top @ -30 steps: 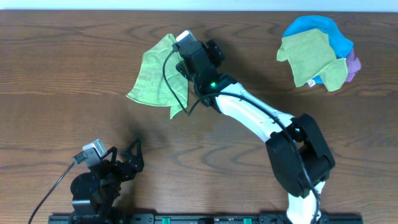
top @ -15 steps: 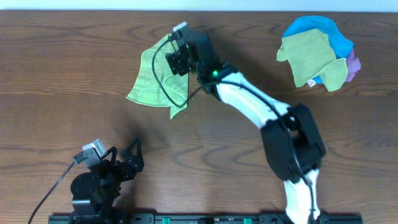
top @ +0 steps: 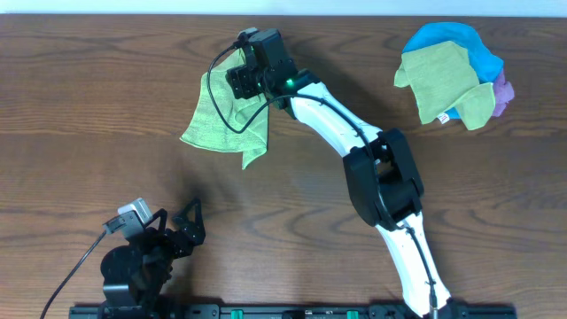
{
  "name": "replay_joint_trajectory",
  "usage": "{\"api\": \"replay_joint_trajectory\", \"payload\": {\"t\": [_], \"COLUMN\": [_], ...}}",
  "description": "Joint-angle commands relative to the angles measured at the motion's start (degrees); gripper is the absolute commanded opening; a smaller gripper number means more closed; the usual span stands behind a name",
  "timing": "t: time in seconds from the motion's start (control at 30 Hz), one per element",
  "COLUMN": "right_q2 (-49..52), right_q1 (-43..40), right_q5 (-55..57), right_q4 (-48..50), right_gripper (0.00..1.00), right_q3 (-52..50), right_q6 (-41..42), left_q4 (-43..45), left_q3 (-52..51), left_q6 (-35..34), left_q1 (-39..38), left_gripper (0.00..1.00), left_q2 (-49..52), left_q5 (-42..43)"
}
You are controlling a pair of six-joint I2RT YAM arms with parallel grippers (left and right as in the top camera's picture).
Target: Fold the cloth
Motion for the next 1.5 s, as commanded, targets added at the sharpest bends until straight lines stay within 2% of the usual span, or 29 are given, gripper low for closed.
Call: {"api": "replay_joint_trajectory", "payload": {"t": [0.0,0.33,0.5,0.73,0.8,0.83,0.93,1.23,1.47], "right_q2": [0.39,1.49,2.91,2.95,2.93,2.38,-0.33,-14.36,-17.86], "right_q1": [-0.09,-0.07,-0.07,-0.22,-0.24,-0.24,-0.33,-0.31,-0.94], "right_q5": [-1.25,-2.12,-4.83,-5.57,-6.12,-6.05,-5.22,9.18,16.85], "right_q4": [-1.75,-5.88,-6.29,-6.12,-6.4,-6.73,-7.43,-16.26,-19.54], "right_gripper": [0.73,0.71,0.63,0.27,0.13,0.01,0.01,0.01,0.01], "right_q3": [1.22,1.14,1.14,1.16,1.18,1.18,1.22,1.22,1.22], "right_q6": [1.77,2.73,2.82,2.8,2.78,2.62,-0.59,-12.68,-17.05], "left_q4": [0.04,0.07,0.04,0.07,0.07,0.09,0.09,0.24,1.16], "left_q3": [1.18,1.18,1.18,1.18,1.18,1.18,1.18,1.18,1.18], "left_q6": [-0.24,-0.24,-0.24,-0.24,-0.24,-0.22,-0.22,-0.22,-0.22], "left_q1": [0.35,0.35,0.35,0.35,0.35,0.35,0.35,0.35,0.35], "left_gripper": [0.95,0.96,0.95,0.96,0.95,0.95,0.95,0.95,0.96], "left_q2": [-0.22,-0.22,-0.22,-0.22,-0.22,-0.22,-0.22,-0.22,-0.22], "left_q5": [0.39,0.39,0.39,0.39,0.39,0.37,0.33,-0.26,-0.24]}}
